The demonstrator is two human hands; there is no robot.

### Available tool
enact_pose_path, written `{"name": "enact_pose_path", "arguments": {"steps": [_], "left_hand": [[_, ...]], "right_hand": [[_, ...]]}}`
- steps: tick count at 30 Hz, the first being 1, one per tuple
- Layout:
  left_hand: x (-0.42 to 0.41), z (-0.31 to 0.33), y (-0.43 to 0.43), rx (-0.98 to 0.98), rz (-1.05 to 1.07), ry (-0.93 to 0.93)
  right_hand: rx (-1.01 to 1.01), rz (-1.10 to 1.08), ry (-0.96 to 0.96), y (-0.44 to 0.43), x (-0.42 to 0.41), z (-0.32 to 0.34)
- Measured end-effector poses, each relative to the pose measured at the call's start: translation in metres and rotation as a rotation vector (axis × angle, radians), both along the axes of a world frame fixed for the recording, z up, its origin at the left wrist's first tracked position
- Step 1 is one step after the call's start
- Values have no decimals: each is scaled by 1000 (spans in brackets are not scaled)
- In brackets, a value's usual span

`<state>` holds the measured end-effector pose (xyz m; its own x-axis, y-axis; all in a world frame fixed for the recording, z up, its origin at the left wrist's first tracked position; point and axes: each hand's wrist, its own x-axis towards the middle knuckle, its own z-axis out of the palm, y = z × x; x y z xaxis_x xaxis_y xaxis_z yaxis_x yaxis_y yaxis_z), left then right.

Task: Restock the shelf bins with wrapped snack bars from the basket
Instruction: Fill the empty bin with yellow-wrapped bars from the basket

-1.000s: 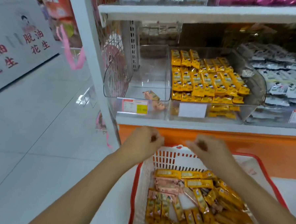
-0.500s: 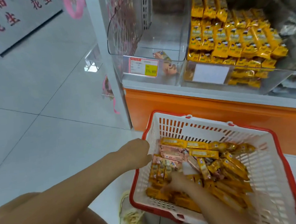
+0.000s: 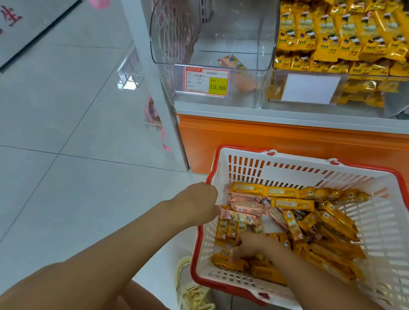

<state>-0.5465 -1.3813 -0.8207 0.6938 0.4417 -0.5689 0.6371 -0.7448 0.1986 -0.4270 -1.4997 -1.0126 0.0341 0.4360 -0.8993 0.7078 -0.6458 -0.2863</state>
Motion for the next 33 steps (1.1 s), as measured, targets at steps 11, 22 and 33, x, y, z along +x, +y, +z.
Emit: {"name": "enact_pose_path", "arguments": {"steps": [11,22,33], "left_hand": [[-1,4,0,6,-40,48],[15,15,2,-53,134,15],[61,44,-28,-1151,782,-522]], "right_hand": [[-3,-192,201,-16,18,20],[256,-285,95,-33,48,84],[1171,-597,-76,-60,65,224]]}}
